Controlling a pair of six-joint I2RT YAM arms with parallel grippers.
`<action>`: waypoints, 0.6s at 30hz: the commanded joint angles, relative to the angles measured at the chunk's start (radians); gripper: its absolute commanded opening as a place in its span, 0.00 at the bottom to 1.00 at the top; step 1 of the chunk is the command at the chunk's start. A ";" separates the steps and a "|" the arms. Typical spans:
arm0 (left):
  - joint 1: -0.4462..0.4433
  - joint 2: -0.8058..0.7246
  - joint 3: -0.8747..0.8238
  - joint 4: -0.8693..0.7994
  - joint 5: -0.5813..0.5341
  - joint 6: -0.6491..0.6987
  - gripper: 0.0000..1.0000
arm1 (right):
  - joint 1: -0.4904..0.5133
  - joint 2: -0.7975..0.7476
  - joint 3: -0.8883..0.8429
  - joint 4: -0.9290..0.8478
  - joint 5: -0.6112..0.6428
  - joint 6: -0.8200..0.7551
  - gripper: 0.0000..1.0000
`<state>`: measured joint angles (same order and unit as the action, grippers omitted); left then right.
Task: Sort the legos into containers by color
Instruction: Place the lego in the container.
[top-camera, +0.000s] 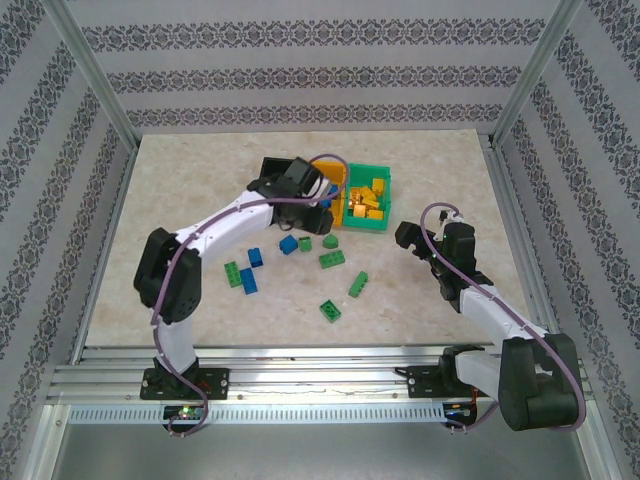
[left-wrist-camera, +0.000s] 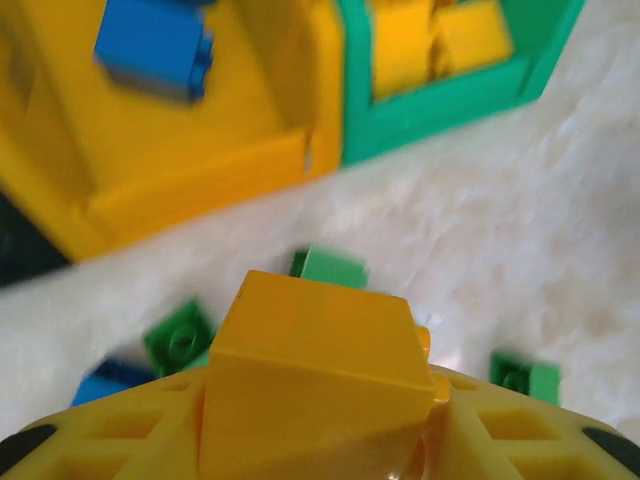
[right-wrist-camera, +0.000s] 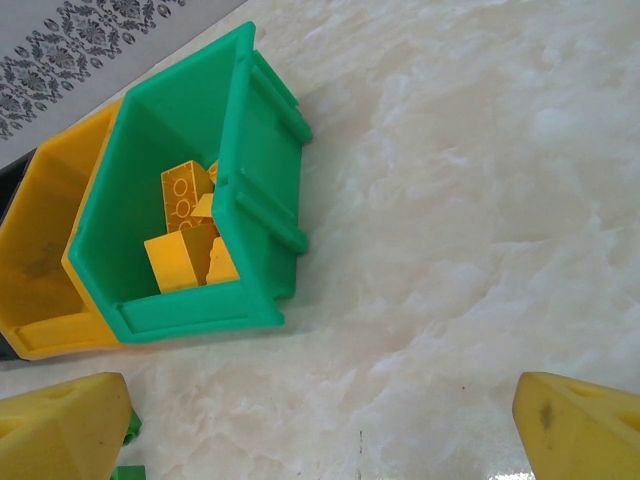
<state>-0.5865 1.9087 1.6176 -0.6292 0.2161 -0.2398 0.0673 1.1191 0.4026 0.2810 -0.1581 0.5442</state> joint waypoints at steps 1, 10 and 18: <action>0.007 0.099 0.146 0.000 0.017 0.059 0.50 | -0.003 0.001 0.000 0.018 0.009 -0.010 0.98; 0.004 0.409 0.608 -0.010 0.083 0.020 0.54 | -0.003 0.024 0.008 0.028 -0.008 -0.006 0.98; -0.009 0.569 0.891 -0.149 0.063 0.023 0.68 | -0.004 0.030 0.010 0.029 -0.010 -0.004 0.98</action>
<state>-0.5892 2.4767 2.4546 -0.6861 0.2836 -0.2173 0.0673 1.1404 0.4026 0.2821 -0.1585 0.5442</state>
